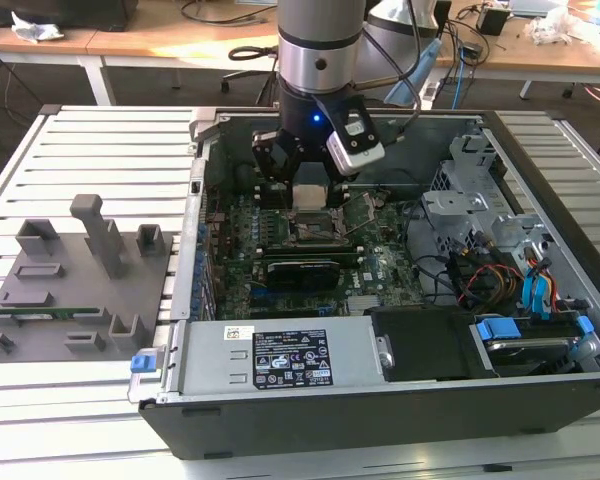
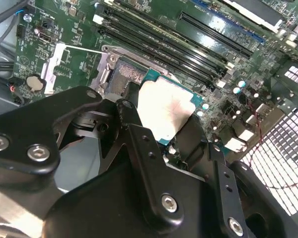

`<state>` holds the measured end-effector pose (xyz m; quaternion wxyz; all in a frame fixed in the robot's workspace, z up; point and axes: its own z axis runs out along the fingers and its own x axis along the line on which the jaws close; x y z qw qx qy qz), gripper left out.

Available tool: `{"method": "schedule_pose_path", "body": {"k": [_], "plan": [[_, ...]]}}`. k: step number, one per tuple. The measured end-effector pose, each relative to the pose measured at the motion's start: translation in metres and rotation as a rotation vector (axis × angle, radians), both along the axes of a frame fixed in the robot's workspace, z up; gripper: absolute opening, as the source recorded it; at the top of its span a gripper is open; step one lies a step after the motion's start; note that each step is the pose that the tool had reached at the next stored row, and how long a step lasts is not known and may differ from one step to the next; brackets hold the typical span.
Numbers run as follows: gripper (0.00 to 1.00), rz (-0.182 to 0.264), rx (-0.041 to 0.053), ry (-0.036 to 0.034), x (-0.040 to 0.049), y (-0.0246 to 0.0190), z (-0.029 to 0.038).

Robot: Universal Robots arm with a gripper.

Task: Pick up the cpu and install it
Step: 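Place the cpu into insertion slot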

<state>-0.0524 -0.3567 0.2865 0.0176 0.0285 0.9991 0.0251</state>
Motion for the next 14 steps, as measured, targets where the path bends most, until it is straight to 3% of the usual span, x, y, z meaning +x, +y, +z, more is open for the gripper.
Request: {"method": "schedule_pose_path", "body": {"k": [4,10,14], "plan": [[0.55,0.001,0.0007,0.0001,0.0020,0.0074,-0.0112],[0.55,-0.005,0.0005,0.0001,0.0025,0.0077,-0.0130],[0.55,-0.088,0.0006,0.0001,0.0025,0.0077,-0.0139]]}}
